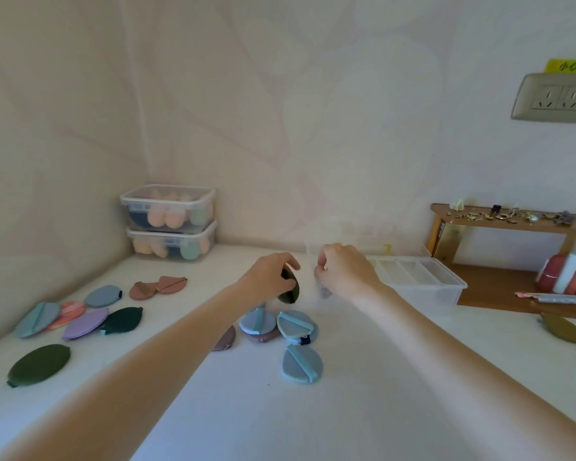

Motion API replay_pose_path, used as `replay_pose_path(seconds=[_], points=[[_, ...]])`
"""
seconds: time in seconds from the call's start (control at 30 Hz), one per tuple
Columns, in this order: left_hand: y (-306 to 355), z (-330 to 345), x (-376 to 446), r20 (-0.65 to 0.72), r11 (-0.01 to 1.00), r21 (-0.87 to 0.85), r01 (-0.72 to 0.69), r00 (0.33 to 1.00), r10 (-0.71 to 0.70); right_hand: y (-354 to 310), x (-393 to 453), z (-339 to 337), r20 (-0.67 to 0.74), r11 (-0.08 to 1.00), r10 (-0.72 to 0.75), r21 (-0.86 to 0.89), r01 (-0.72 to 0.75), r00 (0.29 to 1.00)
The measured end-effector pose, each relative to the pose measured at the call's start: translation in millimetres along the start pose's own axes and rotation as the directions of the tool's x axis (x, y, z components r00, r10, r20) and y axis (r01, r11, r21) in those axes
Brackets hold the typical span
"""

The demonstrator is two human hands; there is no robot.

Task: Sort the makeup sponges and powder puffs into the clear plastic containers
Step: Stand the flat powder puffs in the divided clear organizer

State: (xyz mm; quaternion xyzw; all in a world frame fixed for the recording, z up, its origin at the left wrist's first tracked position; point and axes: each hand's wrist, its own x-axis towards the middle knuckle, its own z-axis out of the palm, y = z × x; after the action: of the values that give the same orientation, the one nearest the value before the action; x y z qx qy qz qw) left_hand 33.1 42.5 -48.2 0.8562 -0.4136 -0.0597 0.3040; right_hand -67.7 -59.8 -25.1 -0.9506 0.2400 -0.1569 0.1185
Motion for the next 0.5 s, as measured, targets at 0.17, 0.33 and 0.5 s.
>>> replay_pose_path(seconds=[0.17, 0.33, 0.5], points=[[15, -9, 1, -0.173, 0.986, -0.168, 0.007, 0.984, -0.037, 0, 0, -5, 0.214, 0.999, 0.037, 0.021, -0.043, 0.976], [36, -7, 8, -0.224, 0.974, -0.227, 0.025, 0.972, -0.077, 6, -3, -24, 0.326, 0.948, 0.013, 0.297, -0.115, 0.945], [47, 6, 13, -0.123, 0.92, -0.38, 0.094, 0.981, -0.152, 16, -1, -26, 0.34, 0.887, 0.042, 0.42, -0.192, 0.939]])
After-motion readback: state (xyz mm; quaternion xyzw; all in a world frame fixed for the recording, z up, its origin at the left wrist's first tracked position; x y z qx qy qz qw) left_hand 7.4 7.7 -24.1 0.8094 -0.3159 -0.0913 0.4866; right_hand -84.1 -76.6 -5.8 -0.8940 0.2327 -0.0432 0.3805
